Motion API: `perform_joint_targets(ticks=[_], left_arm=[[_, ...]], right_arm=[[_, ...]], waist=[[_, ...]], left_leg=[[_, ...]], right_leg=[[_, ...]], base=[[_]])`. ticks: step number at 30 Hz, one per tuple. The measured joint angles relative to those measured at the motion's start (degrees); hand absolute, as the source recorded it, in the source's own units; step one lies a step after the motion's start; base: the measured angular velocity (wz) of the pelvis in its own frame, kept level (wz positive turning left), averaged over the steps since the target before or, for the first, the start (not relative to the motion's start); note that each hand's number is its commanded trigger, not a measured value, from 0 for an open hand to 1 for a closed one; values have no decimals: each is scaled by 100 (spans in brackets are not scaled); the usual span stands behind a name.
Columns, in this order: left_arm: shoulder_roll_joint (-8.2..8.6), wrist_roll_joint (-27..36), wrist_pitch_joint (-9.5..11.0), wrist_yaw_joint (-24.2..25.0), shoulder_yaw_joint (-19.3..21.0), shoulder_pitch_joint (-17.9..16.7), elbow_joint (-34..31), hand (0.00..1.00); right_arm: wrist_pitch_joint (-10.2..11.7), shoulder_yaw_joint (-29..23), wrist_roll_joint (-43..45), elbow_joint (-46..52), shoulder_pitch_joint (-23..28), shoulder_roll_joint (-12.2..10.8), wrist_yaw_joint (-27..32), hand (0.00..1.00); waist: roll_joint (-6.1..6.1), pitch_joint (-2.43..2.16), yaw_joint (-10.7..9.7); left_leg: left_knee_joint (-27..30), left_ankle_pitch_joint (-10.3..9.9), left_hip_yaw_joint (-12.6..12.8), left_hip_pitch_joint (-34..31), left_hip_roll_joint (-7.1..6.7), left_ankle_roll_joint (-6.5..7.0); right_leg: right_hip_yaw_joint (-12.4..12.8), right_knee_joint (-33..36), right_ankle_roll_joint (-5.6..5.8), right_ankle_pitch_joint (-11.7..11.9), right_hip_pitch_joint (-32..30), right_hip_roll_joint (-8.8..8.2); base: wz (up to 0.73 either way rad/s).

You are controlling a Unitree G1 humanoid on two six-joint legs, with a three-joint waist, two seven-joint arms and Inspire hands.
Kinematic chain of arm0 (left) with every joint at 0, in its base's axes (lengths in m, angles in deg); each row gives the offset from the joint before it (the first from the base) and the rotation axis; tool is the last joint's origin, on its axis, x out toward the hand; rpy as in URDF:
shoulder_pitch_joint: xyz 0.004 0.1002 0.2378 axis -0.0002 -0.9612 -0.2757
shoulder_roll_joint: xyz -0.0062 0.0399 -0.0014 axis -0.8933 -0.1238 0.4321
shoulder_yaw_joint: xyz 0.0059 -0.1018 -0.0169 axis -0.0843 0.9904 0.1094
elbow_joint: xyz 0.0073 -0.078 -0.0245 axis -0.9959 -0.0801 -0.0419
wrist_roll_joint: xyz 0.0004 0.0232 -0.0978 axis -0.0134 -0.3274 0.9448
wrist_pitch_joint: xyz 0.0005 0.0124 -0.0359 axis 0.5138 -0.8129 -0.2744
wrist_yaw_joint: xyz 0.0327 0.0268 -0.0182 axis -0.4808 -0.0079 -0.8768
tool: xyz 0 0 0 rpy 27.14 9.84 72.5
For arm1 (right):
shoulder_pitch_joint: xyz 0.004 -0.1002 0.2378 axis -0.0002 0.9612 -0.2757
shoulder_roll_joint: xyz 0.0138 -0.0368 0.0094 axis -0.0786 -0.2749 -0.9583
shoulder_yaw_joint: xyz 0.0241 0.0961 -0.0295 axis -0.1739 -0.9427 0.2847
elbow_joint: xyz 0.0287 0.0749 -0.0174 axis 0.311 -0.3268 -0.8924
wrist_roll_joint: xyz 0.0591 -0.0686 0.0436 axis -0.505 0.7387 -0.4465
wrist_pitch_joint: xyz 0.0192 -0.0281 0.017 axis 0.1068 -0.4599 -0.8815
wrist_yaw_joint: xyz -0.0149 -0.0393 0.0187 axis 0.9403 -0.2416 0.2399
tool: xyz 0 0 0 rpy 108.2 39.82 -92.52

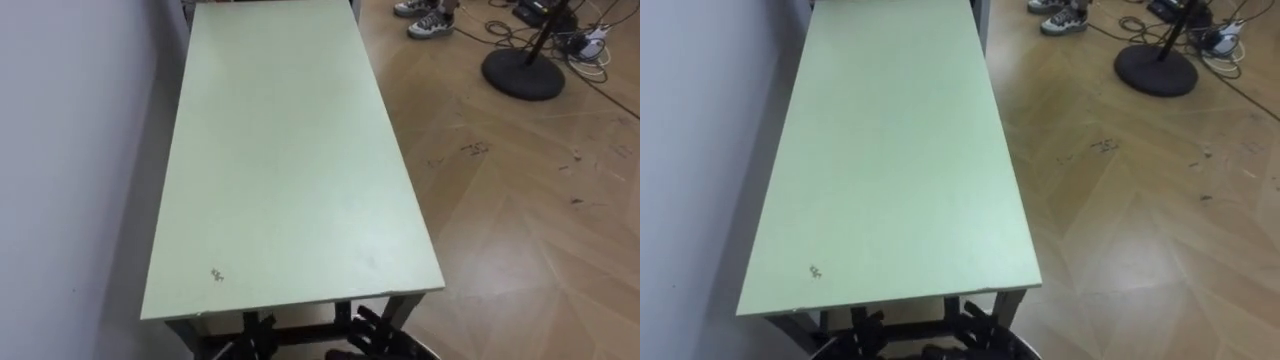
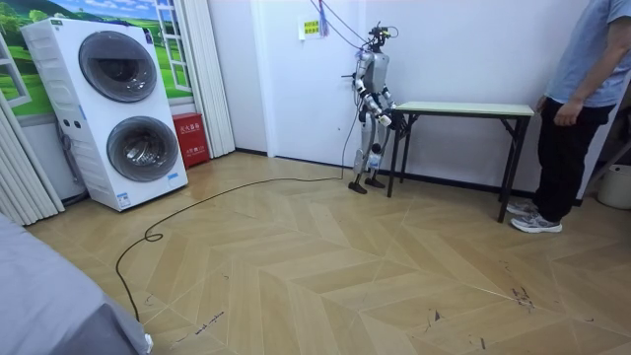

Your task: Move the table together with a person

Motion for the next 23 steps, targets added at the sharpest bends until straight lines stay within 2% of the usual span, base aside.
perform_joint_targets(ticks=[3,5,11,17,21,23], left_arm=[[8,-100,72,-3,77,37,268,0],[39,-135,231,-9,105,138,622,0],[60,-202,243,-224,420,254,1455,0],[116,-267,269,-523,527,239,1966,0],[272,-394,433,-702,883,238,2243,0],[320,-762,466,-759,1130,191,2280,0]], right_arm=[[7,-192,393,-315,-32,35,103,0],[10,-257,558,-800,-183,31,161,0],[66,-326,824,-1333,-243,17,406,0],[162,-324,806,-2136,-363,-11,845,0],[177,-556,806,-2671,-333,-108,939,0],[192,-796,827,-2775,-330,-195,940,0]], waist=[[14,-5,1],[47,-24,8],[64,-37,3],[48,-23,1],[2,0,6],[-5,3,-9]], left_leg=[[8,-24,-1,5,7,-5],[-6,-28,0,31,7,-4],[-15,-36,21,67,21,-17],[-20,-43,-15,110,21,-21],[-29,-59,-28,192,21,-42],[-29,-59,-29,197,40,-59]], right_leg=[[-51,-6,0,0,15,2],[-78,-6,0,0,25,1],[-82,-5,-3,-2,48,7],[-76,-30,-4,-2,118,16],[-44,-118,-8,-1,240,36],[-41,-112,-11,-1,242,54]], base=[[0],[0],[-2],[3],[2],[0]])
